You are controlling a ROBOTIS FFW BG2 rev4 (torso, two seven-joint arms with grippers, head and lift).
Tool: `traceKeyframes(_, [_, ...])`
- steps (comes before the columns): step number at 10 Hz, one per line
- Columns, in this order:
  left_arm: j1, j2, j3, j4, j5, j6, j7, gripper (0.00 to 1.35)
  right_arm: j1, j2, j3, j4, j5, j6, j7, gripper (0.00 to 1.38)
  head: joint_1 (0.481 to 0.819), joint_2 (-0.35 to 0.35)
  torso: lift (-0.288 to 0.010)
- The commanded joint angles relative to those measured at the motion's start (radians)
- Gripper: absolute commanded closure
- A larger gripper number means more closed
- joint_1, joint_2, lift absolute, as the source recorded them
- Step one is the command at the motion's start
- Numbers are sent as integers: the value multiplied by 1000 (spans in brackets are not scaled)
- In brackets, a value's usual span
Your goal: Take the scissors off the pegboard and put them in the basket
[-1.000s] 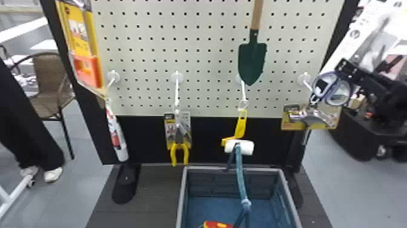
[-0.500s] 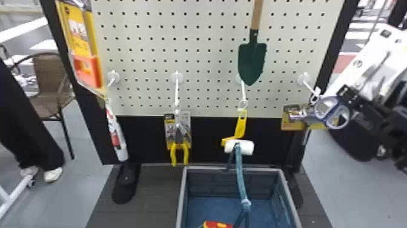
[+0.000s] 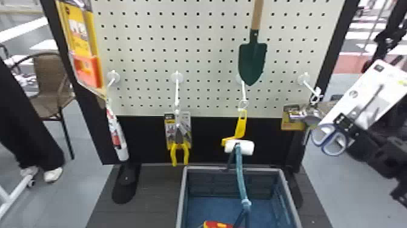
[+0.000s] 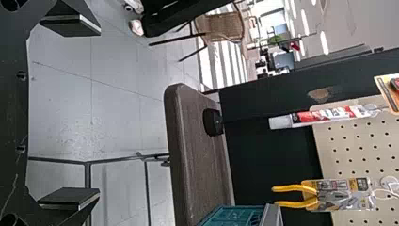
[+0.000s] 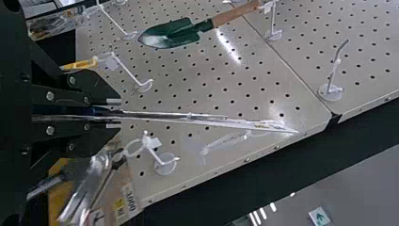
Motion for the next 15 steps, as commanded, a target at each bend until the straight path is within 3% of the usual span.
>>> traceKeyframes(1, [2,-2,0,0,1,0,0,102,27,20,-5,16,0,-12,0,1289,549,0,-100])
traceKeyframes(8, [-4,-1,-9,0,-2,1,0,102,94,93,17,77,9,-35,2,1289,549,0,-100])
traceKeyframes(15, [-30,6,-28,17,0,1,0,101,64,95,158,256,-38,-67,6,1289,549,0,-100])
